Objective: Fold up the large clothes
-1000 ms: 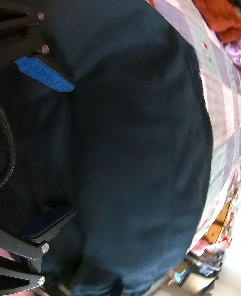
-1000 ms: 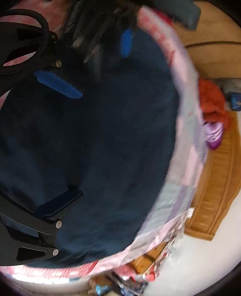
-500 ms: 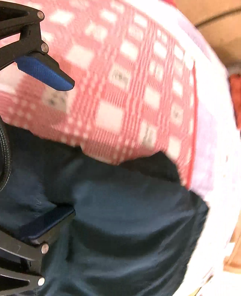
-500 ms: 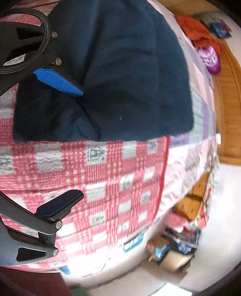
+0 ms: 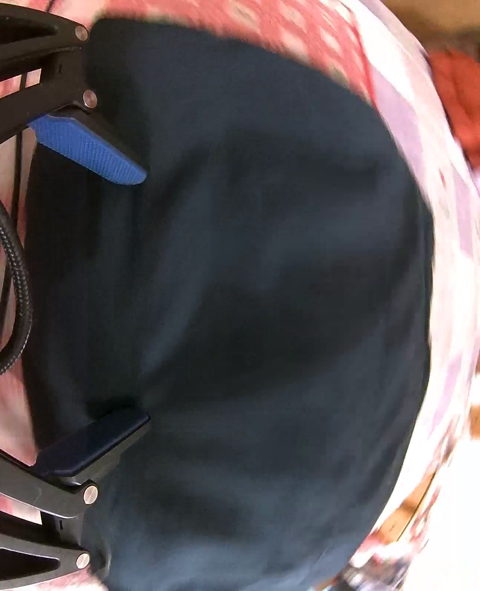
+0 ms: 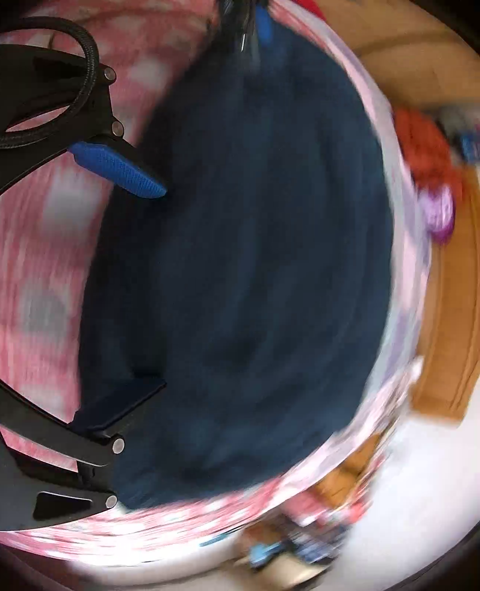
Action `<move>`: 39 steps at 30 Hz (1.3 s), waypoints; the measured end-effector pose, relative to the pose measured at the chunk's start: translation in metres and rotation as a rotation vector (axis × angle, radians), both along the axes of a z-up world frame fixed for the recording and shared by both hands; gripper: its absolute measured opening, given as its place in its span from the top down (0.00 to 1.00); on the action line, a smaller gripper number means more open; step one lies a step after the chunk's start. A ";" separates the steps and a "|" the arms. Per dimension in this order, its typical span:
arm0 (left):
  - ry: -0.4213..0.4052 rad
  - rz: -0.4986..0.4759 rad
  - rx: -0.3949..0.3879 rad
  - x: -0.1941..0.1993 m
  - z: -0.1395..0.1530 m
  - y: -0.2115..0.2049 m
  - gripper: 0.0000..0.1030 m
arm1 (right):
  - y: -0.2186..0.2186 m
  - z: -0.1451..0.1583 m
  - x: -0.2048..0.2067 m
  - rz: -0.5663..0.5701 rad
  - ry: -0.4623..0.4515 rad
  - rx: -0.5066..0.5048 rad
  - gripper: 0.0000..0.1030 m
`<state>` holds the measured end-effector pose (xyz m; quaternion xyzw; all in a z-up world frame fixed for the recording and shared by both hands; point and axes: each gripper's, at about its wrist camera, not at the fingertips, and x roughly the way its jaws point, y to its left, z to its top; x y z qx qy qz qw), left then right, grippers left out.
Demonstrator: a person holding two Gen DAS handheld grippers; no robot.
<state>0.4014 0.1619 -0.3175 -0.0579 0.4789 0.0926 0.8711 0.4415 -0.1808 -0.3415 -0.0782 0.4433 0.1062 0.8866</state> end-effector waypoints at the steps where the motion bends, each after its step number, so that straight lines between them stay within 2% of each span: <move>1: 0.015 0.057 0.013 -0.005 0.000 0.025 0.02 | -0.023 -0.003 0.003 -0.035 0.003 -0.019 0.03; 6: 0.123 0.267 0.048 -0.038 -0.009 0.123 0.02 | -0.152 -0.024 0.010 -0.285 0.144 -0.120 0.04; 8: 0.128 0.326 0.039 -0.051 -0.005 0.136 0.02 | -0.181 -0.017 -0.002 -0.344 0.138 -0.137 0.07; 10: 0.096 0.342 0.081 -0.056 0.013 0.134 0.02 | -0.189 0.000 -0.012 -0.348 0.080 -0.127 0.07; 12: 0.033 0.311 0.060 -0.054 0.031 0.125 0.02 | -0.182 0.019 -0.017 -0.319 0.019 -0.111 0.07; 15: -0.017 0.180 0.033 -0.021 0.045 0.077 0.02 | -0.145 0.038 -0.018 -0.193 -0.055 -0.064 0.07; 18: -0.047 0.011 0.011 0.029 0.052 0.015 0.02 | -0.059 0.059 0.016 -0.032 -0.087 0.024 0.07; 21: -0.050 -0.131 -0.071 0.082 0.052 -0.048 0.02 | 0.023 0.068 0.055 0.096 -0.076 0.216 0.07; 23: -0.038 -0.220 -0.080 0.118 0.048 -0.085 0.02 | 0.075 0.065 0.080 0.167 -0.046 0.240 0.07; 24: -0.039 -0.213 -0.041 0.130 0.046 -0.090 0.14 | 0.100 0.064 0.094 0.211 -0.047 0.207 0.07; 25: -0.029 -0.204 -0.007 0.146 0.041 -0.088 0.12 | 0.112 0.061 0.107 0.223 -0.061 0.148 0.08; 26: -0.022 -0.200 -0.022 0.164 0.035 -0.081 0.12 | 0.119 0.055 0.125 0.238 -0.065 0.106 0.08; 28: -0.027 -0.198 -0.036 0.182 0.028 -0.065 0.00 | 0.129 0.045 0.147 0.244 -0.031 0.065 0.08; 30: -0.041 -0.250 0.023 0.198 0.023 -0.060 0.00 | 0.131 0.041 0.170 0.258 -0.031 0.033 0.05; 32: -0.059 -0.261 0.067 0.208 0.024 -0.057 0.00 | 0.123 0.037 0.199 0.239 -0.038 0.016 0.03; 34: -0.065 -0.215 0.049 0.225 0.025 -0.037 0.00 | 0.097 0.037 0.237 0.182 -0.028 0.059 0.00; 36: -0.047 -0.126 0.059 0.246 0.024 -0.013 0.00 | 0.079 0.038 0.268 0.121 -0.019 0.072 0.00; 39: 0.001 -0.019 0.067 0.269 0.016 0.030 0.00 | 0.049 0.038 0.285 0.051 -0.003 0.062 0.00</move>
